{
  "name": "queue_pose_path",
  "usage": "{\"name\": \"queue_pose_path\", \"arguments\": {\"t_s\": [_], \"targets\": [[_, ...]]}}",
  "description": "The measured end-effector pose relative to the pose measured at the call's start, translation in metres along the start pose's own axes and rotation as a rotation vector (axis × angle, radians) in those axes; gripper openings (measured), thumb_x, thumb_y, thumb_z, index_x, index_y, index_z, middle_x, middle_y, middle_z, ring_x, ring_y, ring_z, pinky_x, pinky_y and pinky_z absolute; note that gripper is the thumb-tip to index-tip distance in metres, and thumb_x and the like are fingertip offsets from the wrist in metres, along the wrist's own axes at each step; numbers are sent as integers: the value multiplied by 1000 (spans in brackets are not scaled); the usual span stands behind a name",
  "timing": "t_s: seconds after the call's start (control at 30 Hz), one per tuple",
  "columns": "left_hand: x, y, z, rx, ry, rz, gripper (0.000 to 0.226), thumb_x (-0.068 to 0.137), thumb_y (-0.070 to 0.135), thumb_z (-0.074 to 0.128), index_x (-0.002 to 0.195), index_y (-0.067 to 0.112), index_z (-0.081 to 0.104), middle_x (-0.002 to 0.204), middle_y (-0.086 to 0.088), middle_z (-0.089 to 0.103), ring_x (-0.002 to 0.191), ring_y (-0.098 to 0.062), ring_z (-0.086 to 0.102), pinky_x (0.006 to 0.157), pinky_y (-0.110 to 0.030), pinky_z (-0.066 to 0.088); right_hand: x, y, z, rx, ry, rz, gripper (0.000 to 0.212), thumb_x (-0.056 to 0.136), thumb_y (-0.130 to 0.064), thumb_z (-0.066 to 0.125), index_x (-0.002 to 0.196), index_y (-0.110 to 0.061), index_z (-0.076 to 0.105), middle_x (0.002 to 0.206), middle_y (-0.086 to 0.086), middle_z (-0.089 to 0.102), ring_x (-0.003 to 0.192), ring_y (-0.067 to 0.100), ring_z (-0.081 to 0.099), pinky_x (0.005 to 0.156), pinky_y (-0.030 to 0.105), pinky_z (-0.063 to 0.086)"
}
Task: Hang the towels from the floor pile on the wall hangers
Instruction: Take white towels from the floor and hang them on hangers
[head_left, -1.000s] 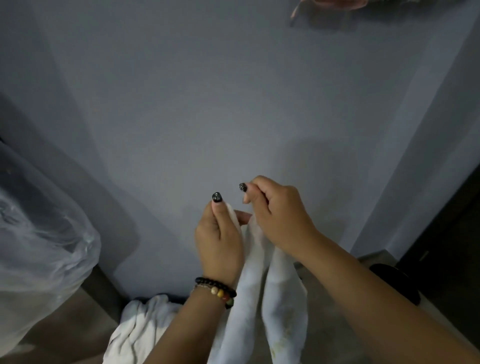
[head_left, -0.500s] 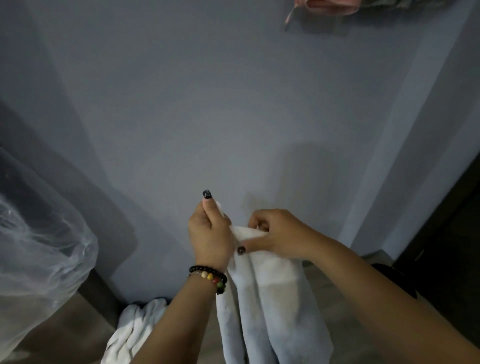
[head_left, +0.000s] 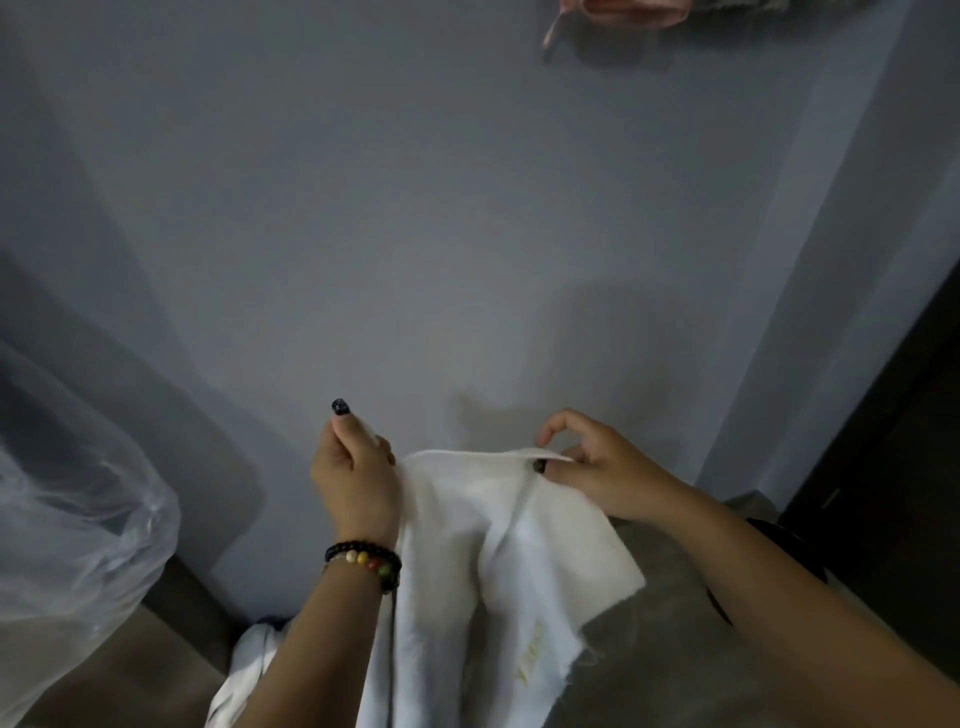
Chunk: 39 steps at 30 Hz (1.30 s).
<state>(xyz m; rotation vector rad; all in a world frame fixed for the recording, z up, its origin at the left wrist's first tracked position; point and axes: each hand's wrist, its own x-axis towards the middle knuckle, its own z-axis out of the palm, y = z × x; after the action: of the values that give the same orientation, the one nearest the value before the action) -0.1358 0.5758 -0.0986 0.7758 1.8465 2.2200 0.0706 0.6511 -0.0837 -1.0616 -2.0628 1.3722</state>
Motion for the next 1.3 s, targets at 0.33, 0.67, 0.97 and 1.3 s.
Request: {"name": "queue_pose_path", "arguments": {"t_s": [0.33,0.67,0.97,1.3], "targets": [[3,11,-24,27,-68,-64,45,100,32,47,60,18,32,63,-2,24,62,-19,25,57,-31,21,2,-30,22,673,78,49,34,90,10,44,80,-8,71,74,1,69,64,10,63,55,20,49],[-20,17,-38,-231,-380,-300,46,90,38,64,85,-7,66,80,-24,60,76,-26,53,73,-41,44,1,-50,37,964,255,44,32,92,11,36,81,-2,63,80,13,60,69,18,63,50,23,53],[-40,18,-28,-329,-493,-282,33,93,-8,50,87,17,71,62,4,58,54,-10,45,55,-25,40,-27,-41,51,1106,429,8,27,91,14,39,85,6,64,87,18,63,78,22,70,62,25,57],[-59,22,-17,-249,-597,-151,33,82,4,73,111,18,68,93,-8,74,88,-14,66,81,-26,55,-47,-28,47,1143,428,10,22,85,9,53,105,8,64,96,21,67,87,31,71,71,27,58]]}}
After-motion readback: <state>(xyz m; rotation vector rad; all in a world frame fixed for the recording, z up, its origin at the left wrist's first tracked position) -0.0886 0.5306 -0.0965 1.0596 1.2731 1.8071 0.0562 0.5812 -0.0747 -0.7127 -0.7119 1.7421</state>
